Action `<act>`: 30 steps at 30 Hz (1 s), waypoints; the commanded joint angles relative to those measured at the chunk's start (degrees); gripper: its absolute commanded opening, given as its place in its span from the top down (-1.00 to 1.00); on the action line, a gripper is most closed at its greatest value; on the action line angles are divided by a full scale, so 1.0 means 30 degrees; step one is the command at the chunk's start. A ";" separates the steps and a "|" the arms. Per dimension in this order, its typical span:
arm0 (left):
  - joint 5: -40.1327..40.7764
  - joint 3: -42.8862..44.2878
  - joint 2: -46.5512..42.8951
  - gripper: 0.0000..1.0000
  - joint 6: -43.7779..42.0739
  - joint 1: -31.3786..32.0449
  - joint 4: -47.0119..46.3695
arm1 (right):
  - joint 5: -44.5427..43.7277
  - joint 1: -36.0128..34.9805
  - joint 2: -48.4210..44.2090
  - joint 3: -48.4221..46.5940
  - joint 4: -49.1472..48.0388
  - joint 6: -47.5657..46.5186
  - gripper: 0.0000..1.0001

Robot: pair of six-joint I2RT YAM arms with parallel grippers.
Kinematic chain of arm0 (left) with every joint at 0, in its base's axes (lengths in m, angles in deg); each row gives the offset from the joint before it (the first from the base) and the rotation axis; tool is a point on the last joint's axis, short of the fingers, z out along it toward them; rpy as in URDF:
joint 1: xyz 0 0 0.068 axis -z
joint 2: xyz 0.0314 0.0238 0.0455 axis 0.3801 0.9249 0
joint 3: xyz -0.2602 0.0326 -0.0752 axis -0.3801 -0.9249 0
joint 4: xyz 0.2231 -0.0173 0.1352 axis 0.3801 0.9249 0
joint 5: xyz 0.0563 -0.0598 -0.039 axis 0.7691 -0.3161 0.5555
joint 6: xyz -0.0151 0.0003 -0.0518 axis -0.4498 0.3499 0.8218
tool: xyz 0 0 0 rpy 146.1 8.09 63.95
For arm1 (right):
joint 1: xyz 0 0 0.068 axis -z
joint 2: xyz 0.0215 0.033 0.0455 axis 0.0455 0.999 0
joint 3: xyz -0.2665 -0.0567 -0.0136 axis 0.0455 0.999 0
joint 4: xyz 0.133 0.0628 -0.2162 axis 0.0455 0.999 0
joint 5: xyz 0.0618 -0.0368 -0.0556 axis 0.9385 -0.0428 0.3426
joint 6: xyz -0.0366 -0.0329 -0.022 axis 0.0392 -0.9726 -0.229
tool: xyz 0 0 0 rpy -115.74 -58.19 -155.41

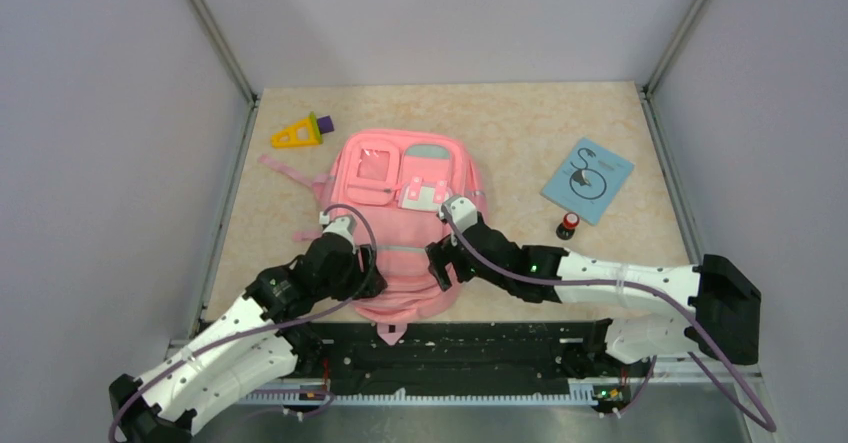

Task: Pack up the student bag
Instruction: Unzip the student bag at the center of the board.

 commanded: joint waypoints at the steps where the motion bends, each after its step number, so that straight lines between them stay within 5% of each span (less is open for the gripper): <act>1: 0.1620 0.1055 0.0489 -0.26 0.1019 0.0478 0.1047 | -0.0857 0.0017 -0.0133 0.0070 -0.1470 0.1942 -0.68; 14: -0.0233 0.0359 0.0252 0.32 0.1905 0.1109 0.0741 | -0.0544 0.0023 0.0646 0.0410 -0.1184 0.2798 -0.67; 20: -0.0724 0.0406 -0.0132 1.00 0.1621 0.1151 -0.0387 | 0.0163 0.0035 0.0216 0.0575 -0.1362 0.2180 -0.67; 30: -0.0935 0.1814 -0.0549 1.00 0.0693 0.1153 -0.1167 | 0.3733 -0.0030 -0.0942 -0.0074 -0.1928 -0.3757 -0.63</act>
